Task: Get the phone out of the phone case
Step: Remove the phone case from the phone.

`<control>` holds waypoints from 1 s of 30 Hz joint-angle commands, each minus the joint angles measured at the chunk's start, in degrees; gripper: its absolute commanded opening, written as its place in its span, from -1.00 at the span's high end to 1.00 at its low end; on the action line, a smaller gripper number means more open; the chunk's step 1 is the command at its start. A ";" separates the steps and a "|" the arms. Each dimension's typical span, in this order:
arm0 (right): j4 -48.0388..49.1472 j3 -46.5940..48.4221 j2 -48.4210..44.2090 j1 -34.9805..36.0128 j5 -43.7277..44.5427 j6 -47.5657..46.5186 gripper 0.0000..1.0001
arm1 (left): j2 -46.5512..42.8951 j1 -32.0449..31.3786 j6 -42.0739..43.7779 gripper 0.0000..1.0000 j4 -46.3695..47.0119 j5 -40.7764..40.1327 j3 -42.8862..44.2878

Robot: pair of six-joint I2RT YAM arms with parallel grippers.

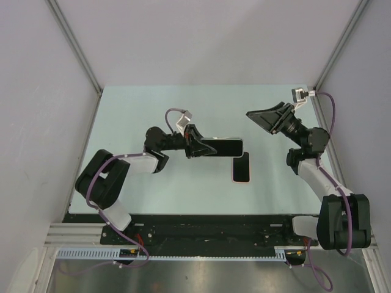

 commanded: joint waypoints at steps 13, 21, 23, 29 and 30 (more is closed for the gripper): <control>-24.59 8.89 -4.13 1.65 -6.72 -36.37 -0.21 | -6.60 4.92 23.32 1.00 -22.94 -8.97 1.78; -62.30 14.79 -10.11 6.22 0.83 -69.01 -0.25 | -12.39 5.28 31.94 0.99 -40.95 -12.58 4.41; -66.27 14.87 -11.86 6.83 2.07 -75.84 -0.25 | -13.37 5.37 34.49 0.99 -45.16 -11.53 5.29; -79.20 14.96 -14.59 8.07 -0.74 -89.24 -0.05 | -18.54 5.45 35.90 1.00 -52.12 -8.80 7.13; -80.43 14.96 -15.29 7.98 -0.57 -90.73 -0.04 | -18.99 5.45 35.82 0.99 -52.74 -8.72 7.40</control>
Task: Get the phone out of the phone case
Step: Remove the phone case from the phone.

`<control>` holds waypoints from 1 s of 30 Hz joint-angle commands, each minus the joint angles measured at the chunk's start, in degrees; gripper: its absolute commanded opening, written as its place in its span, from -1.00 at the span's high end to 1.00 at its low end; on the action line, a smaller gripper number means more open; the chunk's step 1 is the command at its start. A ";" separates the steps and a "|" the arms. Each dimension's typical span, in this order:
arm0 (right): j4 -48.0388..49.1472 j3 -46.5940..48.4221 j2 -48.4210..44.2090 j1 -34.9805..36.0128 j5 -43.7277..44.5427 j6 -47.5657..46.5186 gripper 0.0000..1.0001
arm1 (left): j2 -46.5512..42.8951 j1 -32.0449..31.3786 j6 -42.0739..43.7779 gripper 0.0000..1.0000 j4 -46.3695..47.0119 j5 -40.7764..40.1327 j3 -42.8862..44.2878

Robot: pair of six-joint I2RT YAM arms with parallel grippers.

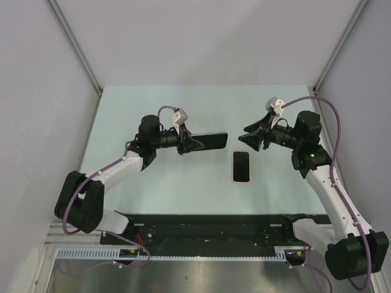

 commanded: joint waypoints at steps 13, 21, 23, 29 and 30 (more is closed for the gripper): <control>-16.53 1.63 -4.66 0.44 -7.39 -22.52 -0.32 | -9.90 1.04 7.18 1.00 -12.49 2.92 7.68; -20.50 -1.18 -6.34 0.27 -15.83 -28.18 -0.42 | -9.82 0.96 7.45 0.99 -12.49 4.32 7.68; -19.27 -2.06 -5.90 0.09 -16.28 -27.31 -0.42 | -9.56 0.96 7.71 0.99 -12.93 5.20 8.29; -18.30 -3.82 -3.88 -0.17 -15.93 -29.76 -0.42 | -6.22 1.31 7.45 1.00 -13.81 8.10 10.66; -18.30 -3.91 -3.44 -0.17 -16.10 -30.20 -0.42 | -5.52 1.39 6.05 0.99 -13.46 9.15 10.84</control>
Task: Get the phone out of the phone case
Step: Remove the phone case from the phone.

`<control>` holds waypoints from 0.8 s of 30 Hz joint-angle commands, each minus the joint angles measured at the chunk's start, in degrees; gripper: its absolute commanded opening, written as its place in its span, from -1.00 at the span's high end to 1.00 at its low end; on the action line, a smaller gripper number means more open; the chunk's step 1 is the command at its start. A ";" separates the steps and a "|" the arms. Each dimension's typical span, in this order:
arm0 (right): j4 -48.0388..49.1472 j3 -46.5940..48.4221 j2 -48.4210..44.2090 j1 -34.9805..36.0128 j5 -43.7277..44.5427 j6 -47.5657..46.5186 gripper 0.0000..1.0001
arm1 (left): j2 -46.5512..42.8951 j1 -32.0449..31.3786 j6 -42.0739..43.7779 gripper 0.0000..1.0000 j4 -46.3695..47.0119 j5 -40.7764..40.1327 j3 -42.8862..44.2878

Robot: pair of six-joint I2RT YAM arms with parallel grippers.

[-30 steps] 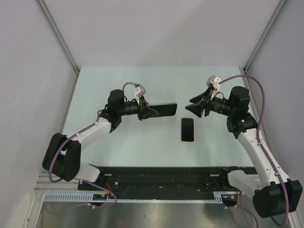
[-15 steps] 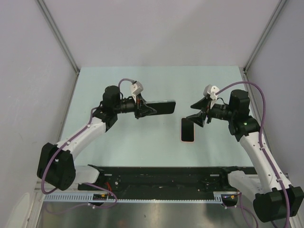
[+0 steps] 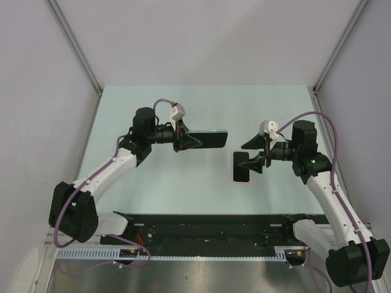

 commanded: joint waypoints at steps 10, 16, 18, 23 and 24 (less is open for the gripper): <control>0.30 -2.17 3.52 -0.24 -2.56 -6.35 -0.42 | 6.63 0.54 -5.42 1.00 9.63 12.23 5.78; 0.12 -3.31 4.05 -0.15 -3.17 -7.49 -0.42 | 5.75 0.46 -10.60 1.00 14.73 11.36 4.12; 0.21 -3.57 4.32 -0.24 -3.70 -7.85 -0.41 | 4.52 0.19 -11.40 1.00 15.87 11.00 3.24; 3.90 -5.33 4.58 -0.15 -5.19 -4.95 -0.39 | 2.93 -0.86 -11.92 1.00 17.19 10.30 0.95; 4.51 -5.59 4.58 0.11 -5.19 -4.60 -0.39 | 3.11 -1.04 -12.36 1.00 17.54 10.21 0.86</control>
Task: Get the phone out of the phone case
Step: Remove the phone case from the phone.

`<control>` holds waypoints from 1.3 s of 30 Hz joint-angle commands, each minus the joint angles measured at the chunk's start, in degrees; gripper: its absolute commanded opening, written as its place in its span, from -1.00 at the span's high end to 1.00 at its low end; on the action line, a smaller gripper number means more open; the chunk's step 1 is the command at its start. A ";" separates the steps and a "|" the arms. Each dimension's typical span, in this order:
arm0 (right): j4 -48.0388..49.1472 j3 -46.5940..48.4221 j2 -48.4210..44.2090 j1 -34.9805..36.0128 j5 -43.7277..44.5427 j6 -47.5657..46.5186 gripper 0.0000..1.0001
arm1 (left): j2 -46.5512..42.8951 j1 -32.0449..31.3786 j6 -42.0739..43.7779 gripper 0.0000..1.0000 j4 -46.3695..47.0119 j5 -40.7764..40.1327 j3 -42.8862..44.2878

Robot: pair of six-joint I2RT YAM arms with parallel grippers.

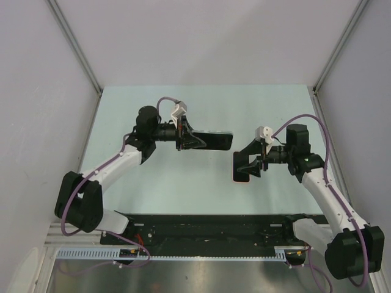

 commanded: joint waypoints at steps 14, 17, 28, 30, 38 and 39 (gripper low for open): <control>10.50 -4.35 3.85 3.23 -0.38 2.07 -0.32 | 0.79 -3.57 -6.26 0.99 9.32 1.91 -1.33; 10.85 -4.43 4.56 3.41 0.33 1.38 -0.32 | 1.41 -4.18 -7.14 1.00 9.58 2.70 -1.42; 14.01 -5.49 4.03 2.79 -1.16 2.95 -0.17 | 0.88 -5.15 -7.15 0.99 10.64 2.08 -2.39; 14.36 -5.49 4.21 2.36 -1.78 3.48 -0.10 | 0.79 -5.24 -6.97 0.99 10.82 2.08 -2.65; 16.30 -5.58 4.38 0.95 -5.47 7.09 0.04 | 0.44 -5.77 -5.83 0.99 11.17 1.12 -3.62; 16.04 -5.58 4.30 0.86 -5.82 6.91 0.05 | 0.27 -5.94 -5.83 0.99 11.25 1.12 -3.62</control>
